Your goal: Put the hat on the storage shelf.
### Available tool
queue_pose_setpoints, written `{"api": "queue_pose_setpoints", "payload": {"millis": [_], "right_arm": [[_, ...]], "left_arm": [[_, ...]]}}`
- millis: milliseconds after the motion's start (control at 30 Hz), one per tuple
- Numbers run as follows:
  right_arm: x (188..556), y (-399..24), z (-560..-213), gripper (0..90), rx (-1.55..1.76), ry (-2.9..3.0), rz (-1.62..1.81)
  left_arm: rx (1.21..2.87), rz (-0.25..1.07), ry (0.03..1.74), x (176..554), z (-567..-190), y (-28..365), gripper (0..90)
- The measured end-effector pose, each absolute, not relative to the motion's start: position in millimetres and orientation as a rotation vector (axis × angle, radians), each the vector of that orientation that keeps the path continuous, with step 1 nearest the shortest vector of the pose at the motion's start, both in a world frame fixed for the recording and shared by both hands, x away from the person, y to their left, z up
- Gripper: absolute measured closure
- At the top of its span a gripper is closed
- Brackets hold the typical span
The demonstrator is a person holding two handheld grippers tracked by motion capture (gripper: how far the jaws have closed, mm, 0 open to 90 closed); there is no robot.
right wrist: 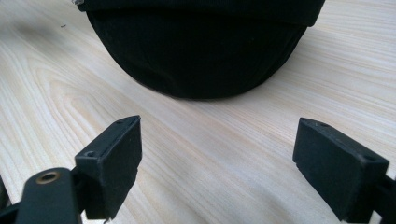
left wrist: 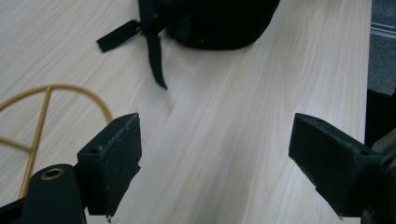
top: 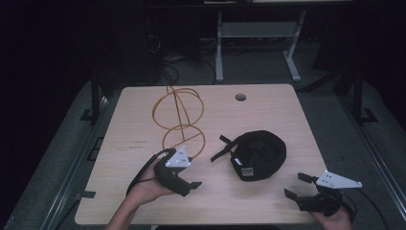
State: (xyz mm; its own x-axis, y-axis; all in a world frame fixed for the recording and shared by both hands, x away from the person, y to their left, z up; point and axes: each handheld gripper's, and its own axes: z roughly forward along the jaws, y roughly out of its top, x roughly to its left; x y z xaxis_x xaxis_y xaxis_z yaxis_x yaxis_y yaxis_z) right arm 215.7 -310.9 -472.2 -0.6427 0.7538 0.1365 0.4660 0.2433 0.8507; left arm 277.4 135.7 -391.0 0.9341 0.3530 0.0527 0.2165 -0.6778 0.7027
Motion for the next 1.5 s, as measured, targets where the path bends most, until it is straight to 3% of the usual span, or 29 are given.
{"api": "queue_pose_setpoints", "payload": {"millis": [767, 1500], "right_arm": [[213.7, -313.7, -470.6, 15.2, 1.125, 2.214, 1.398], [212.9, -310.8, -471.2, 15.3, 1.11, 2.238, 1.392]], "left_arm": [[2.396, 0.12, 0.152, 294.6, -375.1, 43.5, 23.1], [2.491, 0.086, 0.006, 306.9, -373.0, -10.0, 29.4]]}}
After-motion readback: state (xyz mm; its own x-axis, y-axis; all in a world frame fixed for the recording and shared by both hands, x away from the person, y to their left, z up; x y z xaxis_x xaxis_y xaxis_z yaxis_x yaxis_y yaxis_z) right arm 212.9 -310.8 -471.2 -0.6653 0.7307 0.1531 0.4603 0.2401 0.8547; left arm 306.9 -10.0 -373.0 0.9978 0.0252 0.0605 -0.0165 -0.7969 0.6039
